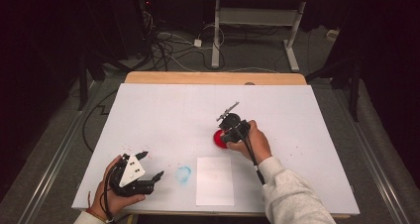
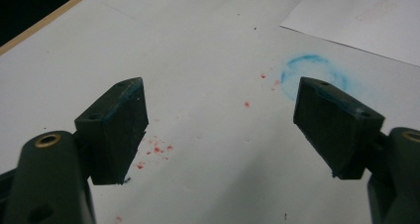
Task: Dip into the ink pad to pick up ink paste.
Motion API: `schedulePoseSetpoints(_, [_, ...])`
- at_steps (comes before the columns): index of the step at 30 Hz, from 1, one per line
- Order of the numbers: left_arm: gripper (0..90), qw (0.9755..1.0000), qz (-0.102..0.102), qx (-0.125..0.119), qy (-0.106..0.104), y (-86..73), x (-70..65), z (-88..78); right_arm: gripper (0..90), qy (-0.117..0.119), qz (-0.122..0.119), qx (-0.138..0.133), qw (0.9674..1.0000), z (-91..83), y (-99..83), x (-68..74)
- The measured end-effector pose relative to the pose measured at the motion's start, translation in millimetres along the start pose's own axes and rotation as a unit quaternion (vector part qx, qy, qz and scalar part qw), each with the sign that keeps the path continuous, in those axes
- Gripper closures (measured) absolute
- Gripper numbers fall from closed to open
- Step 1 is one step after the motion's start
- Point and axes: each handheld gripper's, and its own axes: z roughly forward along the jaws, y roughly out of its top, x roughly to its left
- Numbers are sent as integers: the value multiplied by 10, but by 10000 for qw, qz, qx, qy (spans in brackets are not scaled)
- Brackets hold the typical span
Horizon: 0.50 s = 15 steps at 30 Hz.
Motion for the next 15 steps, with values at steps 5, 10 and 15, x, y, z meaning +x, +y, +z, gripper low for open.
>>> schedulePoseSetpoints(5, [206,10000,25,35,47,2,-2,3,762,-155,-181,70,9997,8,22,44])
schedulePoseSetpoints(10, [206,10000,1,-17,39,7,-1,-5,762,-245,-239,168,9993,12,46,69])
schedulePoseSetpoints(15, [206,10000,1,-10,29,10,-6,4,762,-183,-156,142,9996,14,35,56])
